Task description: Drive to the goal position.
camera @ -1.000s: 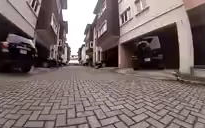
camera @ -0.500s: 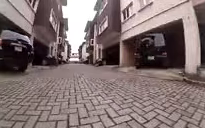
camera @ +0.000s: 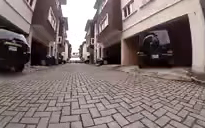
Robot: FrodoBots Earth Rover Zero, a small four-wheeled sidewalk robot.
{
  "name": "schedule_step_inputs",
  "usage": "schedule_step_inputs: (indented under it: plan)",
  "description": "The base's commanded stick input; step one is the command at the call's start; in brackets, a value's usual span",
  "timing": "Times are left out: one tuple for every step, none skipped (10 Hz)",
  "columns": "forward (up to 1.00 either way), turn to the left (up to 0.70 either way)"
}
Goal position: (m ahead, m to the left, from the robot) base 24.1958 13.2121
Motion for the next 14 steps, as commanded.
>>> schedule_step_inputs:
  plan:
    - [0.7, 0.0]
    - [0.7, 0.0]
    - [0.7, 0.0]
    - [0.7, 0.0]
    - [0.7, 0.02]
    - [0.7, 0.23]
    - [0.7, 0.35]
    - [0.7, 0.35]
    - [0.7, 0.35]
    - [0.7, 0.35]
    - [0.7, 0.35]
    - [0.7, 0.35]
    - [0.7, 0.0]
    - [0.7, 0.0]
